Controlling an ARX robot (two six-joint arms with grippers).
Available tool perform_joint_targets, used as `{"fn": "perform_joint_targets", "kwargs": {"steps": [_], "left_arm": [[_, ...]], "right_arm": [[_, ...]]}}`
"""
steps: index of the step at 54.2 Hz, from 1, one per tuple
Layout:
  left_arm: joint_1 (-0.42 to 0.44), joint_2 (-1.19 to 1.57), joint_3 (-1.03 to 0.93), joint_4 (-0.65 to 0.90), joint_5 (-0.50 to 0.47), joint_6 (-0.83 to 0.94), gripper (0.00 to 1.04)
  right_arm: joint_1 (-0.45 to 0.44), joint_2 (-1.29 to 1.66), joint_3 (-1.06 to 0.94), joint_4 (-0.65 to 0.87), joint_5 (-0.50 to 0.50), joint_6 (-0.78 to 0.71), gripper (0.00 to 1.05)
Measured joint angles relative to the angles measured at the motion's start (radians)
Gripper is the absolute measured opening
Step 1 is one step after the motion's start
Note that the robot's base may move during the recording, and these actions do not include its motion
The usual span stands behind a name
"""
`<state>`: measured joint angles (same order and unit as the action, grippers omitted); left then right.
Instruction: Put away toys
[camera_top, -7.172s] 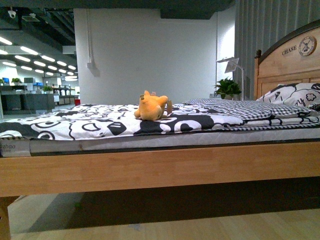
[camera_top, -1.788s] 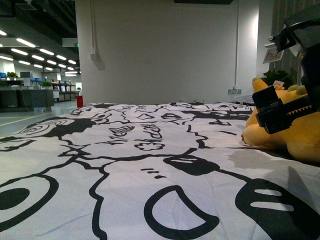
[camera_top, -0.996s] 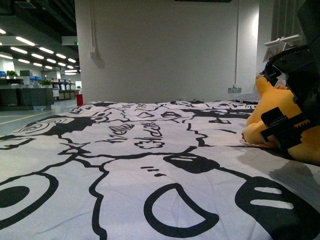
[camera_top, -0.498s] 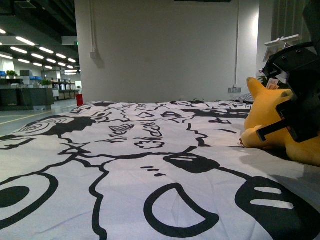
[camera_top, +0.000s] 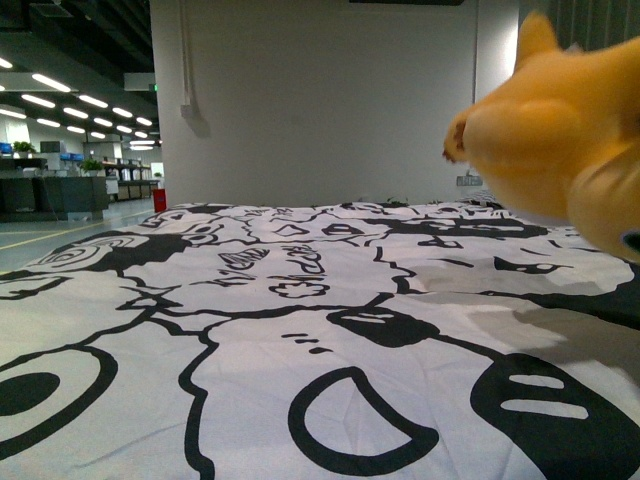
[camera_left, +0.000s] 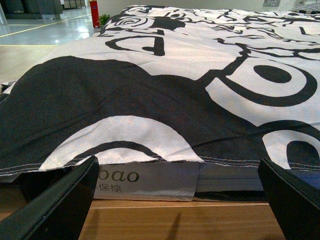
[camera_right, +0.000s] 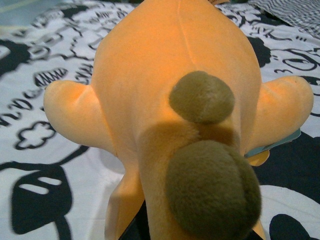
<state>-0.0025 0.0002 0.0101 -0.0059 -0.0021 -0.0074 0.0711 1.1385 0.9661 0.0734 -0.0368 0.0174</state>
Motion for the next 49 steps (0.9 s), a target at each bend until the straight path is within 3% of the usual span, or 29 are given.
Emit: {"fn": "perform_joint_targets", "kwargs": {"steps": [18,41,44,49], "left_arm": [[0.000,0.000,0.000,0.000,0.000,0.000,0.98],[0.000,0.000,0.000,0.000,0.000,0.000,0.98],[0.000,0.000,0.000,0.000,0.000,0.000,0.98],[0.000,0.000,0.000,0.000,0.000,0.000,0.98]], "right_arm": [[-0.029,-0.334,-0.172,-0.070,-0.214,0.155,0.07],[0.006,-0.530,-0.232,-0.136,-0.230,0.238,0.07],[0.011,-0.529,-0.235,-0.140,-0.212,0.233,0.07],[0.068,-0.557,-0.266,-0.173,0.016,0.135,0.07]]}}
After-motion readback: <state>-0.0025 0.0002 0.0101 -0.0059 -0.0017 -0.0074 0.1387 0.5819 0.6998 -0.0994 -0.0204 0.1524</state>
